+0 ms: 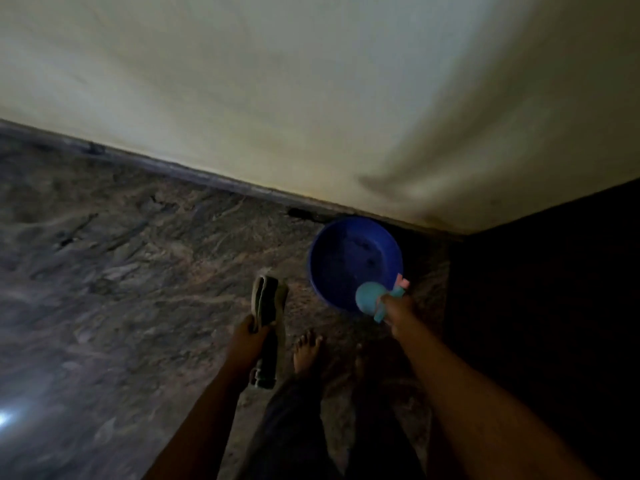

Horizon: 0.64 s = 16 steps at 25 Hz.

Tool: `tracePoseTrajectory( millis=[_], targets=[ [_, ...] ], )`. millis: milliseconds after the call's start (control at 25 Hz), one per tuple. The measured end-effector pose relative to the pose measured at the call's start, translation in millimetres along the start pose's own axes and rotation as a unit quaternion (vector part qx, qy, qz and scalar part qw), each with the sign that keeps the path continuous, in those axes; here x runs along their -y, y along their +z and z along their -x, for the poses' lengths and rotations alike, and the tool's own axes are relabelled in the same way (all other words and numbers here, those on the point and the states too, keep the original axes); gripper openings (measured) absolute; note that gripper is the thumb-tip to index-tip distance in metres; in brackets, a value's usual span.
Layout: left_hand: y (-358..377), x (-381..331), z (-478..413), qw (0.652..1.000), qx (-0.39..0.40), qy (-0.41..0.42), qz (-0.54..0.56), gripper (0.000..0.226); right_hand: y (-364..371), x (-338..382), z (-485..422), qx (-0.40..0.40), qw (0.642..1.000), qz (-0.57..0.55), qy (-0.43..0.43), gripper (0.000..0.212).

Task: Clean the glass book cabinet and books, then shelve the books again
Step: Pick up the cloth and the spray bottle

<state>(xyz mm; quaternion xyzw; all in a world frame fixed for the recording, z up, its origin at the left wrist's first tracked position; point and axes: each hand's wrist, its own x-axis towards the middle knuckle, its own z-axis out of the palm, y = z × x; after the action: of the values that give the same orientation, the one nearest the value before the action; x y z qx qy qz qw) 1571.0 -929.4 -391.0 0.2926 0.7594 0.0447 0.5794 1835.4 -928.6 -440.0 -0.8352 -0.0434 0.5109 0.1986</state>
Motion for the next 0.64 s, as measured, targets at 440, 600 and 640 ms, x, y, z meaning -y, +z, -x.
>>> tracePoseTrajectory(
  millis=[440, 600, 640],
  targets=[
    [152, 30, -107, 0.994, -0.037, -0.077, 0.068, 0.03, 66, 16, -244, 0.107, 0.994, -0.019, 0.018, 0.057],
    [182, 21, -123, 0.991, -0.029, -0.08, 0.108, 0.033, 74, 4, -271, 0.12, 0.992, -0.028, 0.021, 0.052],
    [185, 17, -124, 0.99, -0.026, -0.078, 0.116, 0.032, 74, 1, -268, 0.111, 0.993, -0.038, 0.032, 0.051]
  ],
)
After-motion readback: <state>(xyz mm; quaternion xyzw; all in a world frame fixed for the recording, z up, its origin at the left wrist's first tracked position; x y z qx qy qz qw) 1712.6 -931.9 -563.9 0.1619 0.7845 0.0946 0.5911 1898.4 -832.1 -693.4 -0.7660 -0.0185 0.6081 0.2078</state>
